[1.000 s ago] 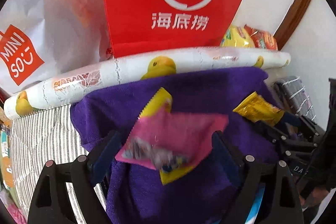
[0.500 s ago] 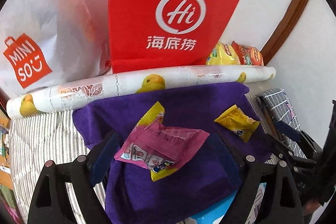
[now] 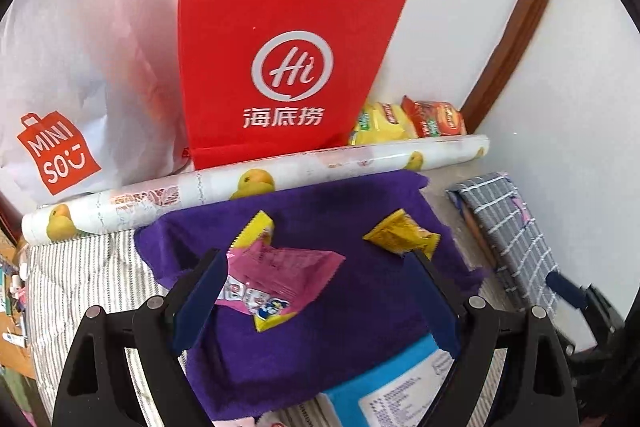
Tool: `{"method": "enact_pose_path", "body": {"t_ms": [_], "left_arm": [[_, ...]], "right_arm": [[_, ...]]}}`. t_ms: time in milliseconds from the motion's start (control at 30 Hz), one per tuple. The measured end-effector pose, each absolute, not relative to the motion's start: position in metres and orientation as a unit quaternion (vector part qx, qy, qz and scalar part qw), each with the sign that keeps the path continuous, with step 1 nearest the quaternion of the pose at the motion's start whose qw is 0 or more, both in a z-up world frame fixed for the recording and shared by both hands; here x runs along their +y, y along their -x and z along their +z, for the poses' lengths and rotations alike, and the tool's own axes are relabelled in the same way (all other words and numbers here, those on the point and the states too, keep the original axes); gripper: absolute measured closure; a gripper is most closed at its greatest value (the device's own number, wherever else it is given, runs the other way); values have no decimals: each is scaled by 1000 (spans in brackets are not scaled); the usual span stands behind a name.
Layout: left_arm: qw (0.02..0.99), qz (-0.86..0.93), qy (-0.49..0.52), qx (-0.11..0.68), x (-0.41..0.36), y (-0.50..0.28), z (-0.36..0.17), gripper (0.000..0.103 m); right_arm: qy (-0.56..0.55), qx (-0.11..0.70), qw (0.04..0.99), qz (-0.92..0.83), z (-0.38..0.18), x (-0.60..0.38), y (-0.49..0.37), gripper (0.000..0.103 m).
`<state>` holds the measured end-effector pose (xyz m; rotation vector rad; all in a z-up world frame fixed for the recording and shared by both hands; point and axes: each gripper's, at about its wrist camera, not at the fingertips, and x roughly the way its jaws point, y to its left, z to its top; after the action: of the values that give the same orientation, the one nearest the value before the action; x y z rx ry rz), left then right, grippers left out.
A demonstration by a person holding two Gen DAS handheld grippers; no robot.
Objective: Organize snacks
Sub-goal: 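Open both tools to drop the bags onto the purple towel, then grasp the pink-white strawberry candy bag with the right tool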
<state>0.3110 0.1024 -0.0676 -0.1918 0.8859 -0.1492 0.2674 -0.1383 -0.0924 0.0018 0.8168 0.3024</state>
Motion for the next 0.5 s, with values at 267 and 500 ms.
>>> {"method": "enact_pose_path", "body": {"t_ms": [267,500], "left_arm": [[906,-62,85,410,95,-292,-48,14],[905,-69,86,411,93,-263,-50,14]], "right_arm": [[11,411,899,151,-92,-148,-231,23],[-17,433,887,160,-105,-156,-203,23]]}}
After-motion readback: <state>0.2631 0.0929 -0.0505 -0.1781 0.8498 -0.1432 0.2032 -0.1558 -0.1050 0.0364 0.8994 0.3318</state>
